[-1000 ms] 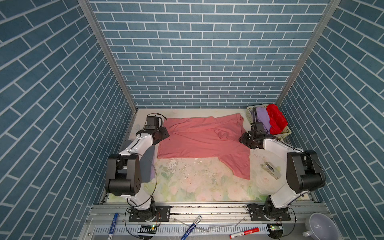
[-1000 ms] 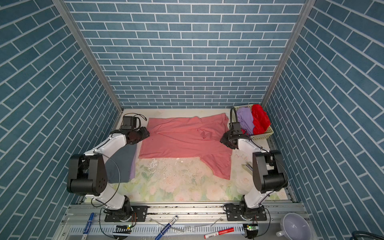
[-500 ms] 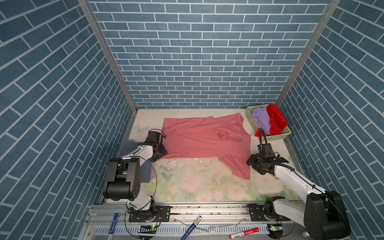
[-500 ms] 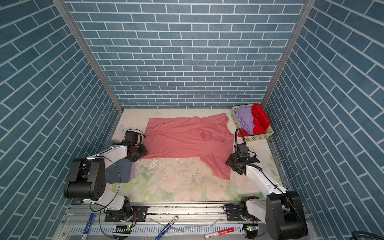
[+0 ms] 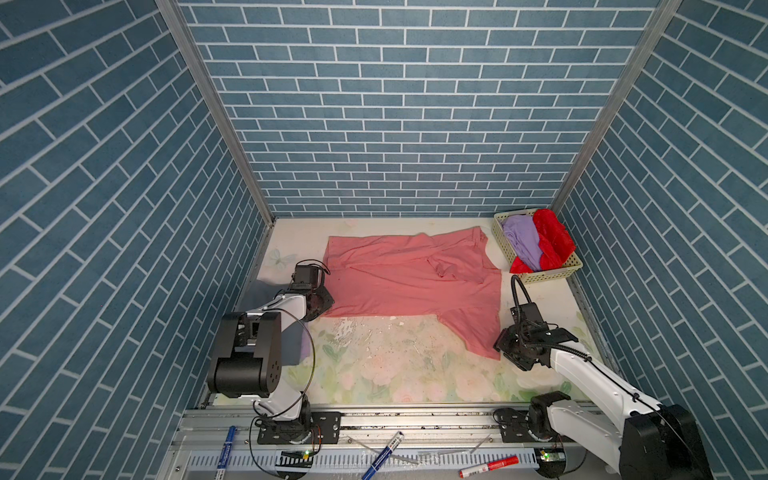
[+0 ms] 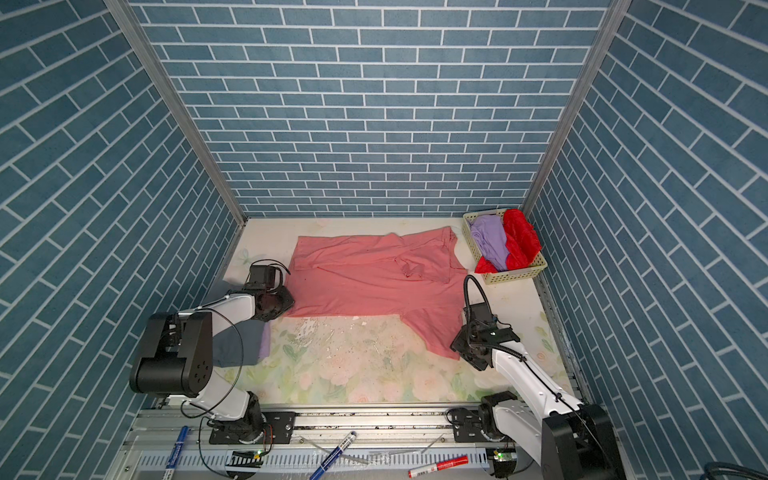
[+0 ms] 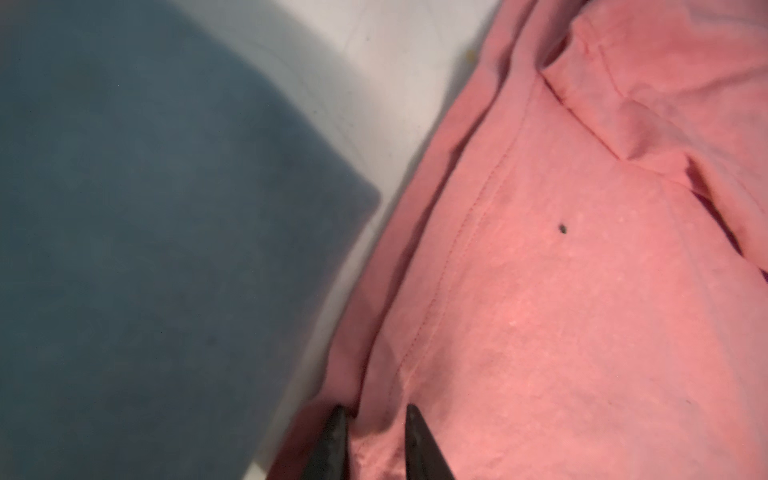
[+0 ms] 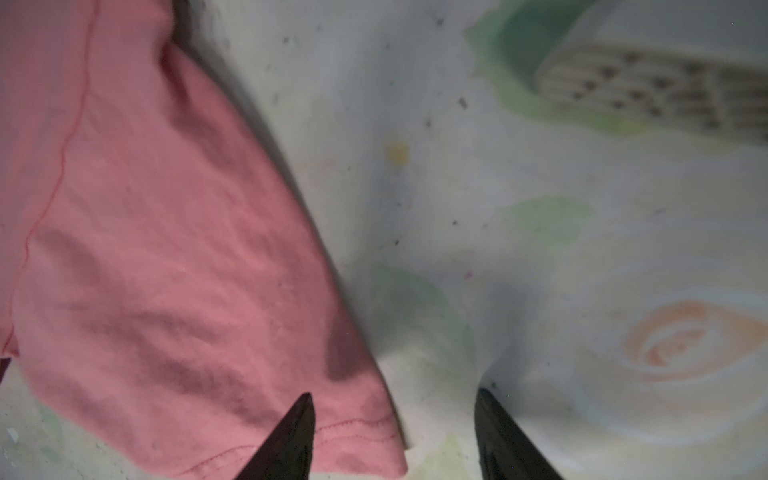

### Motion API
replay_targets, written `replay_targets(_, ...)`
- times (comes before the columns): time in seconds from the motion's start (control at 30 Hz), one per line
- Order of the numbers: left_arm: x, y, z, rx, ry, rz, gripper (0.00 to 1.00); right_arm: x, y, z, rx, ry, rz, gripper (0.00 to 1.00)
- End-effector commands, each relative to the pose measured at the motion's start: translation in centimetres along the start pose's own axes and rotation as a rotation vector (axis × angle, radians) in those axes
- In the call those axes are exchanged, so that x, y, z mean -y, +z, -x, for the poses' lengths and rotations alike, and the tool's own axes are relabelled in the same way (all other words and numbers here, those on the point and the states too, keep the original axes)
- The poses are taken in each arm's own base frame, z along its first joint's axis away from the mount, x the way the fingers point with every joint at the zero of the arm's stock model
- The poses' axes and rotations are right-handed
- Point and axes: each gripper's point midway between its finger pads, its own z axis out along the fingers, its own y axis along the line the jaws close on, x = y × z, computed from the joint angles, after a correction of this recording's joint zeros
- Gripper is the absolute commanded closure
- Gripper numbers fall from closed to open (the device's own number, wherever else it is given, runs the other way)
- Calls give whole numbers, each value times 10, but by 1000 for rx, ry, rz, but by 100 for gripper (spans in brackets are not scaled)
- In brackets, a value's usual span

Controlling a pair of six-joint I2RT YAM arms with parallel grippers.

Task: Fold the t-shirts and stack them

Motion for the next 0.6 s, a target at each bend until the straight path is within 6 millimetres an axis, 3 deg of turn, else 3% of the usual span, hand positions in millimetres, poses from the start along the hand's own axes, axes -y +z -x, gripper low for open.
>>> replay_targets(0.0, -10, 6, -25, -83, -16, 7, 76, 9, 10, -25, -65, 67, -53, 41)
replay_targets(0.13, -6, 4, -23, -72, -15, -14, 78, 4, 26, -29, -68, 103, -39, 48)
replay_targets(0.23, -4, 3, -21, -66, -11, -22, 84, -2, 30, -22, -38, 117, -21, 75)
replay_targets(0.33, -5, 1, -20, -62, -2, -17, 96, -14, 19, -7, 27, 105, 18, 99)
replay_targets(0.43, -18, -3, -35, -83, 6, 11, 100, -21, 1, 1, 69, 95, 48, 100)
replay_targets(0.57, -28, -19, -50, -95, 15, 11, 100, -30, -39, 9, 134, 68, 69, 100)
